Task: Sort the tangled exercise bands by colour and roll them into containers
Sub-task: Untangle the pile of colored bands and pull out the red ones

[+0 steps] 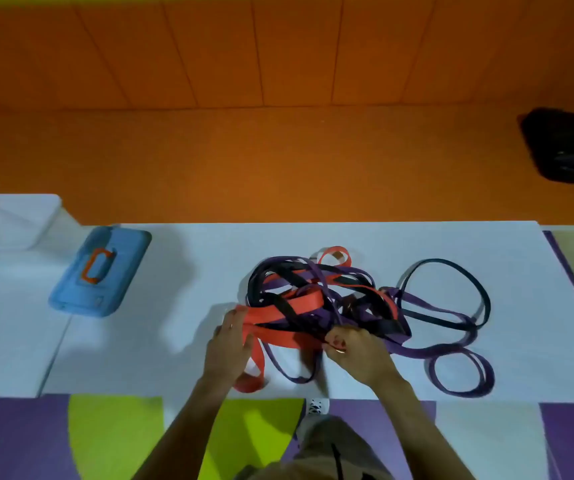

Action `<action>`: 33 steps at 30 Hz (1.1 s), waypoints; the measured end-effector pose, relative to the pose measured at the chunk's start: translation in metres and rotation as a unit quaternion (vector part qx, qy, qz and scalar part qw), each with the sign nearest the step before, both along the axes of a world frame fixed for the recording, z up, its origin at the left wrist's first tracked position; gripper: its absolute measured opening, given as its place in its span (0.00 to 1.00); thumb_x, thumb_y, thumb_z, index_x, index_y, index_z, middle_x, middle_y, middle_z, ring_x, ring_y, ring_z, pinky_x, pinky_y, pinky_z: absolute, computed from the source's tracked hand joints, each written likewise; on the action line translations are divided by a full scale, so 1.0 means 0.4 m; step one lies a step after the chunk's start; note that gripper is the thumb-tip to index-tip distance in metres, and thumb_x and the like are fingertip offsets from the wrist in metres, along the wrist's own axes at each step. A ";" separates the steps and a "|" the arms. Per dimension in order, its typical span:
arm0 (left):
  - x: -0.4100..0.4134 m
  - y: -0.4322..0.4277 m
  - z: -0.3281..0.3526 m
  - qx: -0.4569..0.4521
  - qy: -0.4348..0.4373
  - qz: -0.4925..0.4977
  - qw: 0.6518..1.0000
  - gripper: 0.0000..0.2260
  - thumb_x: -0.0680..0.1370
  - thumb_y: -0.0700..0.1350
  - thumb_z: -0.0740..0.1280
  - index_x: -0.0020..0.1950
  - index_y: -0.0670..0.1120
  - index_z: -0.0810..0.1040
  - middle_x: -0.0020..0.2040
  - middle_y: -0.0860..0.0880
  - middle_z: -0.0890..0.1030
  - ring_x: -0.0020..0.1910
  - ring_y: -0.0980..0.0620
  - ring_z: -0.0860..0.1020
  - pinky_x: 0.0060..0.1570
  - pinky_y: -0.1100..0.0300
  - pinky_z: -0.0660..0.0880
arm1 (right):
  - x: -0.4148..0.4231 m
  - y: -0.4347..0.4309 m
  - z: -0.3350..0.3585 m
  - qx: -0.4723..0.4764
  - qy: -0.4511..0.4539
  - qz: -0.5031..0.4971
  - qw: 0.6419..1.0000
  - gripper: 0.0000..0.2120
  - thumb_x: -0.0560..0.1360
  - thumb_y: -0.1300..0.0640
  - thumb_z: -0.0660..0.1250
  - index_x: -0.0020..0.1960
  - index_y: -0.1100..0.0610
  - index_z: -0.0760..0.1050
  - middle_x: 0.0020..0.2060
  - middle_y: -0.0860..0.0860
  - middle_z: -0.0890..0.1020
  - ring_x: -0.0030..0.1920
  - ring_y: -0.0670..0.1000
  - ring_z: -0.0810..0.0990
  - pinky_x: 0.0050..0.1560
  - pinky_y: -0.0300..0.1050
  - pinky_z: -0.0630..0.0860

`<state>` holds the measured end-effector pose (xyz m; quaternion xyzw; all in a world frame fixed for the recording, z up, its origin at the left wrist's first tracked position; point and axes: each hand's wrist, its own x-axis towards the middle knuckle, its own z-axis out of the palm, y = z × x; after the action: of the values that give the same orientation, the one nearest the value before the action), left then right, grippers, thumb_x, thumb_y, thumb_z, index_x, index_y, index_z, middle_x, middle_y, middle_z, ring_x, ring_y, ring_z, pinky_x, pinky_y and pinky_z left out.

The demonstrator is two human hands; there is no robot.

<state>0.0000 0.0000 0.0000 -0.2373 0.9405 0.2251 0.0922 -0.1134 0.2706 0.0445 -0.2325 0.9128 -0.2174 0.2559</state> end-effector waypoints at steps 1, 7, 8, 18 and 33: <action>-0.015 -0.006 -0.012 0.023 0.009 0.023 0.999 0.26 0.83 0.47 0.65 0.81 0.49 0.65 0.80 0.47 0.66 0.71 0.39 0.74 0.67 0.43 0.74 | -0.018 -0.004 -0.011 0.007 -0.013 0.013 1.000 0.11 0.80 0.44 0.68 0.58 0.47 0.81 0.53 0.44 0.84 0.54 0.48 0.83 0.45 0.44 0.73; -0.076 -0.025 -0.054 0.033 -0.047 0.024 0.998 0.28 0.83 0.47 0.62 0.84 0.50 0.60 0.83 0.46 0.61 0.79 0.40 0.63 0.72 0.42 0.69 | -0.112 -0.039 -0.065 -0.011 -0.038 0.064 0.997 0.13 0.80 0.47 0.68 0.63 0.49 0.79 0.58 0.49 0.79 0.59 0.53 0.81 0.55 0.49 0.79; -0.083 -0.029 -0.065 0.019 -0.035 0.022 0.999 0.28 0.82 0.46 0.63 0.82 0.49 0.64 0.81 0.44 0.66 0.78 0.40 0.66 0.71 0.42 0.71 | -0.124 -0.042 -0.071 -0.015 -0.042 0.069 0.997 0.15 0.79 0.46 0.70 0.64 0.49 0.79 0.59 0.48 0.78 0.60 0.51 0.80 0.55 0.48 0.78; -0.113 -0.085 -0.016 0.010 0.088 -0.024 0.996 0.11 0.74 0.58 0.69 0.50 0.54 0.77 0.47 0.56 0.81 0.53 0.52 0.77 0.68 0.41 0.69 | -0.120 -0.140 -0.149 -0.081 -0.207 0.054 0.973 0.34 0.76 0.49 0.75 0.78 0.47 0.66 0.69 0.46 0.75 0.69 0.47 0.75 0.69 0.44 0.73; -0.235 -0.313 0.155 -0.005 -0.002 -0.172 0.985 0.28 0.74 0.34 0.69 0.72 0.54 0.75 0.58 0.50 0.82 0.60 0.47 0.78 0.55 0.54 0.77 | -0.138 -0.177 -0.154 -0.050 -0.041 -0.131 0.989 0.16 0.78 0.61 0.72 0.65 0.51 0.78 0.52 0.48 0.85 0.55 0.55 0.85 0.55 0.53 0.81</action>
<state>-0.0941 -0.1251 0.0620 -0.0734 0.9682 0.2006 0.1305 -0.1686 0.2000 -0.0171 -0.1139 0.9123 -0.3036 0.2502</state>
